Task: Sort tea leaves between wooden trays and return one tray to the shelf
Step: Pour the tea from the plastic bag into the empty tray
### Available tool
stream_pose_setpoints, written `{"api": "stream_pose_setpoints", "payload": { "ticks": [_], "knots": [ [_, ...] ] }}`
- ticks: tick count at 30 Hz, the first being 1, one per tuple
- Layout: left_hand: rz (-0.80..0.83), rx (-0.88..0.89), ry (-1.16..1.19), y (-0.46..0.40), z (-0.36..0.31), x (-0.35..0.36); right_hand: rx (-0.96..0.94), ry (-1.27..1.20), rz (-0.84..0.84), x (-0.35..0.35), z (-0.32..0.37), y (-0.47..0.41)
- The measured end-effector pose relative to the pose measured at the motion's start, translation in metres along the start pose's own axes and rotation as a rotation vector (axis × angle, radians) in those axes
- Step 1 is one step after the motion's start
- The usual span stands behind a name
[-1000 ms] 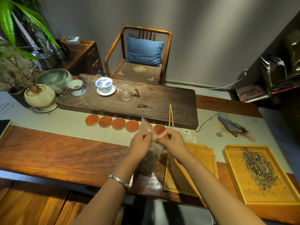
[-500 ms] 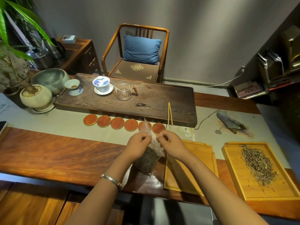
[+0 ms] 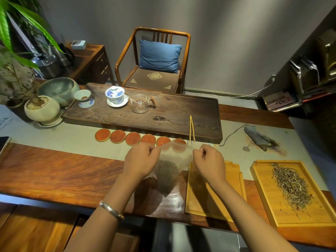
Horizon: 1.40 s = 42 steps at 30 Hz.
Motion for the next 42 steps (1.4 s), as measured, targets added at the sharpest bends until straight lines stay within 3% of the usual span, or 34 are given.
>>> {"api": "stream_pose_setpoints", "payload": {
  "ticks": [8,13,18,22,24,26,29,32,36,42],
  "knots": [
    [0.056,0.064,0.016,-0.002,-0.009,0.011,0.035,0.115,0.272,0.014,0.019,-0.014],
    [-0.017,-0.012,0.085,0.0,0.002,0.009,0.161,-0.012,0.136,0.004,0.0,-0.02],
    [0.025,-0.006,0.206,-0.001,0.004,0.014,0.171,-0.07,0.197,0.008,-0.006,-0.018],
    [-0.038,-0.119,0.352,-0.007,0.033,0.028,0.227,-0.215,0.224,0.009,-0.011,-0.018],
    [0.066,-0.174,0.313,-0.011,0.054,0.04,0.262,-0.304,0.241,0.007,-0.015,-0.018],
    [0.267,-0.189,0.233,-0.016,0.072,0.055,0.344,-0.469,0.275,0.003,-0.021,-0.017],
    [0.497,-0.08,0.178,-0.029,0.081,0.074,0.483,-0.754,0.311,-0.002,-0.038,-0.013],
    [0.622,-0.045,-0.023,-0.041,0.074,0.098,0.53,-0.961,0.258,-0.002,-0.057,-0.008],
    [0.649,0.019,-0.291,-0.046,0.067,0.133,0.546,-1.22,0.211,0.002,-0.077,-0.004],
    [0.475,0.08,-0.298,-0.046,0.065,0.145,0.516,-1.188,0.18,0.01,-0.099,0.001]
  ]
}}
Point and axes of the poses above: each hand's wrist, its own y-axis away from the middle knuckle, its own x-axis out of the palm, z = x × y, the point moved 1 cm from there along -y, towards the middle knuckle, and after that the axes turned 15 degrees about z, right-handed, at the moved point
